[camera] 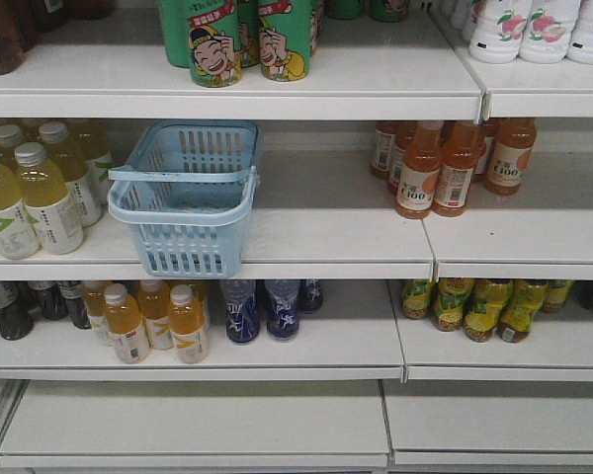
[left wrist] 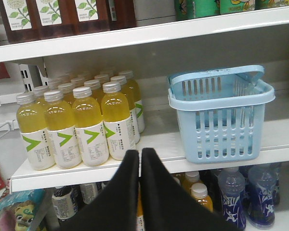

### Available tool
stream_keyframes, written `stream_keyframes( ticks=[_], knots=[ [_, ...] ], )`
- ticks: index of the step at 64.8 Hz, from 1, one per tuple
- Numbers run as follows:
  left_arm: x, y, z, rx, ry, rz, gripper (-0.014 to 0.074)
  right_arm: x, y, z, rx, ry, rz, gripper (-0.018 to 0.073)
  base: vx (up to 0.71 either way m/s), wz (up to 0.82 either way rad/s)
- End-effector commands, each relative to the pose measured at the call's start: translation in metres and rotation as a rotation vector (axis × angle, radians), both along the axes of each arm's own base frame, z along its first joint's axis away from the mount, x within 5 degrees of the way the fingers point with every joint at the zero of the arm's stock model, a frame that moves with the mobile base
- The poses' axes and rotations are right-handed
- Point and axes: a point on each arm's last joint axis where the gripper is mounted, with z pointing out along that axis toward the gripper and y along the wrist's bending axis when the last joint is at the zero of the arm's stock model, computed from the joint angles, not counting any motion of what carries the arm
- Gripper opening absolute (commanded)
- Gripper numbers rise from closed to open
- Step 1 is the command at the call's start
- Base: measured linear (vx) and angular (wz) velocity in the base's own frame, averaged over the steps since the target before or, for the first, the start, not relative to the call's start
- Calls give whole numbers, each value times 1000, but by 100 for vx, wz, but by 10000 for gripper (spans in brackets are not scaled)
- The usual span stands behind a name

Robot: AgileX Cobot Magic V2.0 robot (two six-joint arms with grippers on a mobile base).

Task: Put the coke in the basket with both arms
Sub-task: 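Drive closer and align the base with the light-blue basket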

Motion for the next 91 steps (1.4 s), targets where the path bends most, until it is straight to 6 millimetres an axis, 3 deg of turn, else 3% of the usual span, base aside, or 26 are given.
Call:
stream_keyframes(
  ticks=[1, 46, 55, 69, 80, 91],
  knots=[
    [-4, 0, 19, 1, -126, -2, -6, -1, 0, 5, -9, -81, -3, -10, -1, 0],
    [-4, 0, 20, 2, -133, -2, -6, -1, 0, 5, -9, -81, -3, -10, 0, 0],
    [-8, -1, 42, -25, -268, -8, -6, -1, 0, 5, -9, -81, -3, -10, 0, 0],
    [-1, 0, 86, -28, -125, -2, -6, -1, 0, 5, -9, -82, -3, -10, 0, 0],
    [32, 1, 119, -38, -25, 0, -6, -1, 0, 5, -9, -81, -3, -10, 0, 0],
    [68, 1, 129, -49, 98, 2, -6, -1, 0, 5, -9, -81, -3, -10, 0, 0]
  ],
)
